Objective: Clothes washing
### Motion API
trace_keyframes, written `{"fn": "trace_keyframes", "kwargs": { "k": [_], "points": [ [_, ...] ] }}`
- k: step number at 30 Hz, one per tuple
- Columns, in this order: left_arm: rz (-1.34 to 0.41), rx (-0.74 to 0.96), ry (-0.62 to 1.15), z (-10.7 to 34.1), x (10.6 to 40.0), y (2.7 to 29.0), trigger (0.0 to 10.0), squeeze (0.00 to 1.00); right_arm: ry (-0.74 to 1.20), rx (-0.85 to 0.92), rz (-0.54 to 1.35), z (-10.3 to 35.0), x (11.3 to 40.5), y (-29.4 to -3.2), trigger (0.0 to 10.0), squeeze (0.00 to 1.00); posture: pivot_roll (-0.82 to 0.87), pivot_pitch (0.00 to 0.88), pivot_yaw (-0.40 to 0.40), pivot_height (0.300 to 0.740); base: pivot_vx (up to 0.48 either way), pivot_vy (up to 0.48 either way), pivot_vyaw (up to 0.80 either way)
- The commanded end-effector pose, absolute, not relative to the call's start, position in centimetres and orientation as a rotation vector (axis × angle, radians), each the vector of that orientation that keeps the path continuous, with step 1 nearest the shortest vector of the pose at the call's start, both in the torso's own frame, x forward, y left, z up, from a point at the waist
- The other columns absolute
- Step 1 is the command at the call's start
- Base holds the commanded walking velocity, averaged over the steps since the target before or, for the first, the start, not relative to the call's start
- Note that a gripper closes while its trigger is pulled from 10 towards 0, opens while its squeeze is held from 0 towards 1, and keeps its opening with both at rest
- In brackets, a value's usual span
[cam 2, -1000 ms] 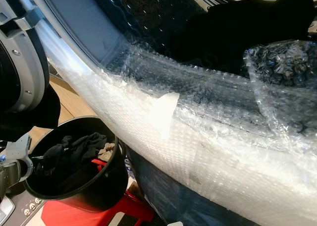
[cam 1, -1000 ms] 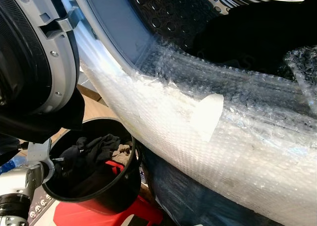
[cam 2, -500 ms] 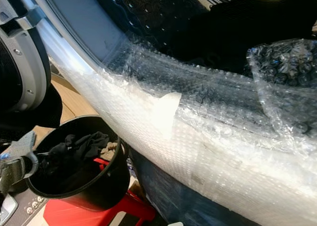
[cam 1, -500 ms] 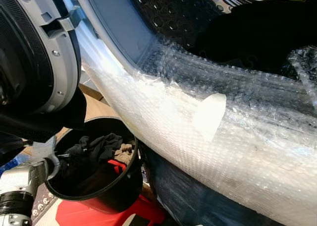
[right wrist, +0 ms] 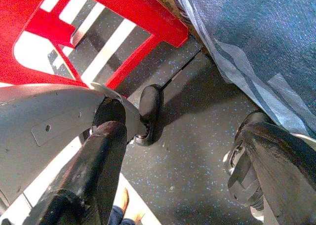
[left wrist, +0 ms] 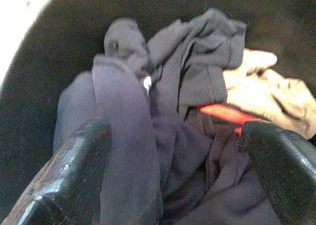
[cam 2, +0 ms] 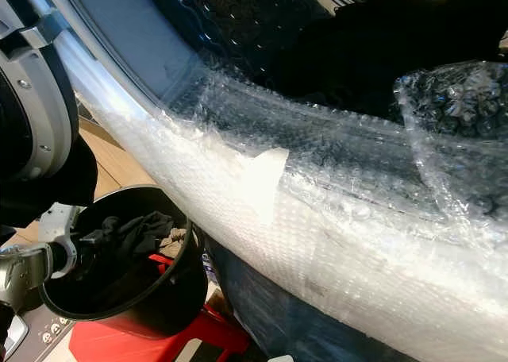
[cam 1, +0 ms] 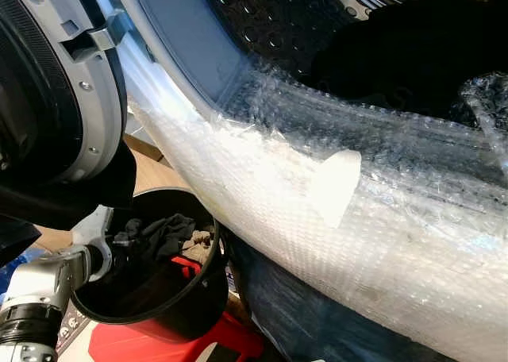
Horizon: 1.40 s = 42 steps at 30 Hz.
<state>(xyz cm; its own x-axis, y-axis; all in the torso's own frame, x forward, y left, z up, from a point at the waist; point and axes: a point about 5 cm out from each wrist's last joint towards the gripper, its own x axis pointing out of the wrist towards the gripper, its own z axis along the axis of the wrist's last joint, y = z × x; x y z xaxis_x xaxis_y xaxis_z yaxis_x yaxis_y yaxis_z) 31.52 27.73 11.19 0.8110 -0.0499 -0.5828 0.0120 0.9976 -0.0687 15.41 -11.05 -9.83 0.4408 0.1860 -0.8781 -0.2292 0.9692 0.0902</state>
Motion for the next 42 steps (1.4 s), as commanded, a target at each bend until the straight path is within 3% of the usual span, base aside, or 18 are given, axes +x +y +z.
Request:
{"fn": "trace_keyframes", "kwargs": {
  "k": [1, 13, 25, 36, 42],
  "points": [
    [0.005, -0.047, 0.666, 10.9, 30.8, 29.0, 10.0, 0.0, 1.326, 0.062, 0.289, -11.5, 9.0, -7.5, 10.0, 0.0, 0.0, 0.217, 0.198, 0.74, 0.0, 0.0, 0.0],
    [0.036, -0.038, 0.736, 9.8, 30.0, 29.7, 10.0, 0.0, 1.307, 0.065, 0.282, -11.2, 10.4, -7.9, 10.0, 0.0, 0.0, 0.215, 0.204, 0.74, 0.0, 0.0, 0.0],
    [0.246, -0.024, 0.666, 10.9, 30.5, 32.1, 10.0, 0.0, 1.309, 0.066, 0.277, -11.3, 10.3, -8.4, 10.0, 0.0, 0.0, 0.214, 0.207, 0.74, 0.0, 0.0, 0.0],
    [0.23, -0.051, 0.664, 10.2, 30.7, 31.4, 10.0, 0.0, 1.316, 0.076, 0.29, -11.2, 9.7, -6.7, 10.0, 0.0, -0.01, 0.214, 0.207, 0.74, 0.0, 0.0, 0.0],
    [0.173, 0.055, 0.599, 12.2, 31.7, 30.9, 10.0, 0.0, 1.317, 0.075, 0.29, -11.2, 9.6, -6.8, 10.0, 0.0, 0.0, 0.215, 0.206, 0.74, 0.0, 0.0, 0.0]
  ]
}}
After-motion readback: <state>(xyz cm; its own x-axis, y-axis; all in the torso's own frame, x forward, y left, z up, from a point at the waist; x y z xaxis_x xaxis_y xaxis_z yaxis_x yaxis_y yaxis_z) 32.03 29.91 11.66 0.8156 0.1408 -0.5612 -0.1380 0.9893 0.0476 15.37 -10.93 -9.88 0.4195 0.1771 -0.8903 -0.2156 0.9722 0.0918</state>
